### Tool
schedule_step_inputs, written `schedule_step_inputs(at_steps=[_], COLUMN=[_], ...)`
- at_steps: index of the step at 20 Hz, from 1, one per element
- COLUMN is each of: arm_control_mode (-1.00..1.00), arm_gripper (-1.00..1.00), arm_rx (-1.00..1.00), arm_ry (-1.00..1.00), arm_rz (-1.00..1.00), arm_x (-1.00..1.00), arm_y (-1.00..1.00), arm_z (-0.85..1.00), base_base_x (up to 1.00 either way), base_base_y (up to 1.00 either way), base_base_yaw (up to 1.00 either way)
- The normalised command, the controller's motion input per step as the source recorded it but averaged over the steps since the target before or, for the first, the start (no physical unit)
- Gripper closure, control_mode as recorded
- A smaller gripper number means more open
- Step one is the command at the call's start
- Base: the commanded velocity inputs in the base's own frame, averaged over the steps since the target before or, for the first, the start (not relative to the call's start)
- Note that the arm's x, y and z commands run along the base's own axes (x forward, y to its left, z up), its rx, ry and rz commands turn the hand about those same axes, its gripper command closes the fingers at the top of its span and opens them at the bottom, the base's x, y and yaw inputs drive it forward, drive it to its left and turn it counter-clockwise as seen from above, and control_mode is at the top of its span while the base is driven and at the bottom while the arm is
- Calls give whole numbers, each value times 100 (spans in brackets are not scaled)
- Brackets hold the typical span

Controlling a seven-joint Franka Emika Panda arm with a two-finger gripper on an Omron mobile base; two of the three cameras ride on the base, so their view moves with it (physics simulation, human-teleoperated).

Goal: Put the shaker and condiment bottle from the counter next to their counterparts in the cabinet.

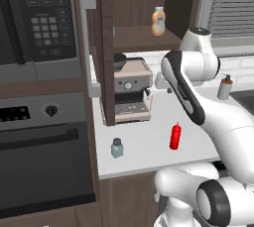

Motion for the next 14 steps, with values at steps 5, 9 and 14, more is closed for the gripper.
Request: schedule_step_inputs(at_steps=[5,9,14], arm_control_mode=[-100,-100,-100], arm_gripper=[-100,-100,-100], arm_rx=[1,22,38], arm_ry=[-4,-25,-40], arm_rz=[0,-1,1], arm_x=[-12,-76,-82], arm_y=[-4,-73,-100], arm_z=[0,-9,-29], base_base_x=[0,0,0], base_base_y=[0,0,0], base_base_yaw=[0,0,0])
